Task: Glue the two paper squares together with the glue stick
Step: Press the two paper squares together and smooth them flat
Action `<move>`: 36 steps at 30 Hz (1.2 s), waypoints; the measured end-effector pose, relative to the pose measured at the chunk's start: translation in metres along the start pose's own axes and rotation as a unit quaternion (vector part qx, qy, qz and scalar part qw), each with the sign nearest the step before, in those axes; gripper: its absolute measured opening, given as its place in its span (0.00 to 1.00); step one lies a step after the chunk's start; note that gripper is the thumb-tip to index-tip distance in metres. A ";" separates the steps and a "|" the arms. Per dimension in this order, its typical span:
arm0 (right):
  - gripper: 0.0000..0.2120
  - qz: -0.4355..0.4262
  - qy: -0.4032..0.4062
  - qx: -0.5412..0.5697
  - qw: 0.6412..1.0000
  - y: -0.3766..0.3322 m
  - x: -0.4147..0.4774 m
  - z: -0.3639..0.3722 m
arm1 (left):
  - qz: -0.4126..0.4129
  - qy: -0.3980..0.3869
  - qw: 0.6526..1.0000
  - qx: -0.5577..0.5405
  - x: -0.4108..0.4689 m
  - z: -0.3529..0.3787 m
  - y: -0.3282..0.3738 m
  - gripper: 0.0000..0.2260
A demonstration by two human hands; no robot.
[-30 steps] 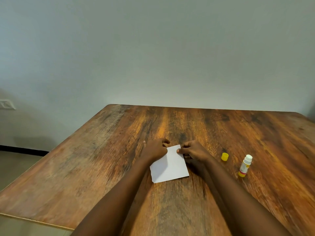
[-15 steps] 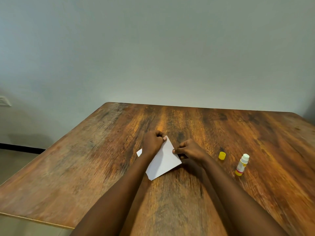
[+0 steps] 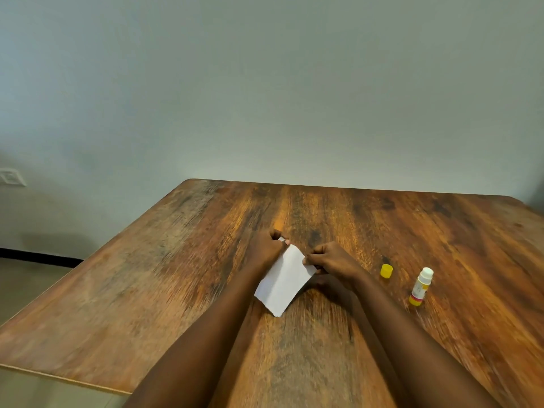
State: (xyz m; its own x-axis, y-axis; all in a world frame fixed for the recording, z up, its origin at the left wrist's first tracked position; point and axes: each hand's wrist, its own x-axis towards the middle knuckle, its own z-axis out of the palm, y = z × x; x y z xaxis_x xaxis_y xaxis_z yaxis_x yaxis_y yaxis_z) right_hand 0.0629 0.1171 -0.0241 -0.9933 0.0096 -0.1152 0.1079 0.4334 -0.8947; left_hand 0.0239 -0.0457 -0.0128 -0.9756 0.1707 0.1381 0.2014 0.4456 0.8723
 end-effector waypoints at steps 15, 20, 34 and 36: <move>0.08 0.005 0.135 0.188 0.973 -0.006 0.002 0.006 | -0.028 0.063 0.995 0.070 -0.004 -0.002 -0.005 0.09; 0.12 -0.021 0.097 0.095 0.991 -0.014 0.005 0.004 | 0.050 -0.002 0.983 0.174 -0.003 0.006 0.008 0.12; 0.13 0.016 0.067 0.080 0.994 -0.004 0.003 0.010 | 0.007 0.038 0.994 0.098 -0.004 0.019 0.012 0.10; 0.11 0.026 0.056 0.082 0.995 -0.001 0.001 0.012 | 0.003 0.040 0.995 0.095 -0.002 0.017 0.011 0.11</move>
State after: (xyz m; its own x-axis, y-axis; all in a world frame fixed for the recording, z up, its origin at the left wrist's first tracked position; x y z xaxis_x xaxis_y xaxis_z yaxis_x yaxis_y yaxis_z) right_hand 0.0627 0.1056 -0.0288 -0.9836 0.1325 -0.1221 0.1551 0.2779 -0.9480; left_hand 0.0292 -0.0263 -0.0118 -0.9765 0.1070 0.1872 0.2134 0.6044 0.7675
